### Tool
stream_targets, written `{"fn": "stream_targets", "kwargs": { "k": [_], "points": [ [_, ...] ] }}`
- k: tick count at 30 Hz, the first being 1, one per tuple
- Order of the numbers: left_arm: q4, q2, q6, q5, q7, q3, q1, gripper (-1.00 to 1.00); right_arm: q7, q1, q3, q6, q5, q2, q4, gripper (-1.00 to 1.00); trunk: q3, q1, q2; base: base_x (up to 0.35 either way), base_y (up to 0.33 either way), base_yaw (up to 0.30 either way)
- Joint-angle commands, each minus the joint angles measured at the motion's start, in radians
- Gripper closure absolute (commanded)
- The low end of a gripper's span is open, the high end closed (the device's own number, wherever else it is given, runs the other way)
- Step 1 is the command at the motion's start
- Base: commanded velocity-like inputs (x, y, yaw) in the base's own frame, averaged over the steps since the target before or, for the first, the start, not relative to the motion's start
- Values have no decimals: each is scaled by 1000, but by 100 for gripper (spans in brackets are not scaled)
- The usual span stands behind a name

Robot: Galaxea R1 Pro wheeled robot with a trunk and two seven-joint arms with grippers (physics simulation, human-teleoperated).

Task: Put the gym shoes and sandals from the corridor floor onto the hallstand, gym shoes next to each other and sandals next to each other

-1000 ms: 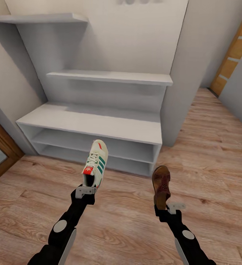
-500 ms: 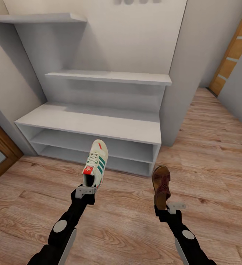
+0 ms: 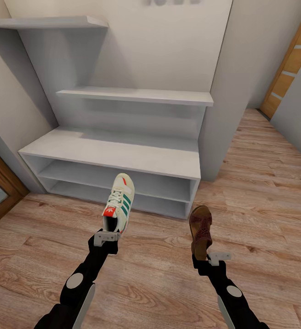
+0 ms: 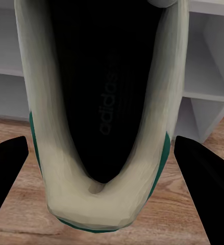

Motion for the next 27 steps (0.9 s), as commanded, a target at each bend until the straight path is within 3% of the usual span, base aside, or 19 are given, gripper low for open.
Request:
{"fn": "stream_targets", "kwargs": {
  "k": [1, 21, 27],
  "points": [
    [0, 0, 0, 0, -1, 0, 0, 100, -1, 0, 0, 0, -3, 0, 0, 100, 0, 0, 0, 0, 0, -85],
    [0, 0, 0, 0, -1, -1, 0, 100, -1, 0, 0, 0, -3, 0, -1, 100, 0, 0, 0, 0, 0, -269],
    [0, 0, 0, 0, 0, 0, 1, 100, -1, 0, 0, 0, -3, 0, -1, 100, 0, 0, 0, 0, 0, -62]
  ]
}}
